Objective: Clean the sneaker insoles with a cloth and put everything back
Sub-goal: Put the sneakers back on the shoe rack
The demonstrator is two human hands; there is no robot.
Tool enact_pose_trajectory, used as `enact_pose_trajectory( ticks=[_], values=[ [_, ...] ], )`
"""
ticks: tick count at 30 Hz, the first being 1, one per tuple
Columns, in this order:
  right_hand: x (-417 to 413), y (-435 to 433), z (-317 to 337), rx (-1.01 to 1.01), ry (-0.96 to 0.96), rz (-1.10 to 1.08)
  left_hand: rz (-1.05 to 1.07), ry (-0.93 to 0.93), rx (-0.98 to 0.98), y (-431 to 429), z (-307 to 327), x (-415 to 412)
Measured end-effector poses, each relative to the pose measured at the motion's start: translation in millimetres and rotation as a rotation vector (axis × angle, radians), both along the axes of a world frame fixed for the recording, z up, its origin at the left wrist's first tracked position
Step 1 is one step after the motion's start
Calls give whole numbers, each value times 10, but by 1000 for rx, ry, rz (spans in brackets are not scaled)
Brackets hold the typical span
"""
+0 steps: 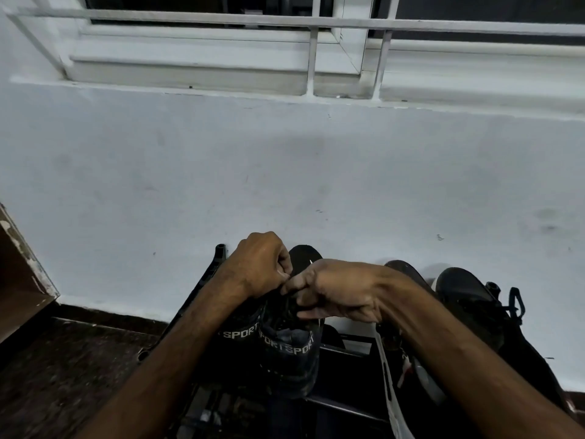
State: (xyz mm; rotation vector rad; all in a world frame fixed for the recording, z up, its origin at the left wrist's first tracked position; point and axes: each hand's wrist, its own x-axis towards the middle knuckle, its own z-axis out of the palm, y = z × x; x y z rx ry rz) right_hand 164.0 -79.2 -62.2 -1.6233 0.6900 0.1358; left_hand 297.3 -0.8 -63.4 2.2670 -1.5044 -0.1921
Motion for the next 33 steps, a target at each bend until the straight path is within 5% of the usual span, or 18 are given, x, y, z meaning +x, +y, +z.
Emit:
enact_pose_trajectory(
  ticks=[4,7,14,18,22,24,29,33],
  values=[
    [74,219,-56,-826,198,246,-22,19,26,-30,18,-47],
    [108,295,-24,-1159,291,334,-29,21,22,-54,28,-114],
    [-29,132,307,-1012,435,557,-46,-56,8,-30,21,-216],
    [-132,-45,473,-724,309,404,-35,81,-119,95,164,-14],
    [11,-272,340,-1093,31,163,110,86,-272,361,214,592],
    [151,-257,165,-1041,-68,79,87,77,-148,483,69,853],
    [495,-13,-149,-949,4,160,-148,201,108,455,-391,877],
    [583,139,-146,-1066,71,110,-35,101,110,367,-468,883]
  ],
)
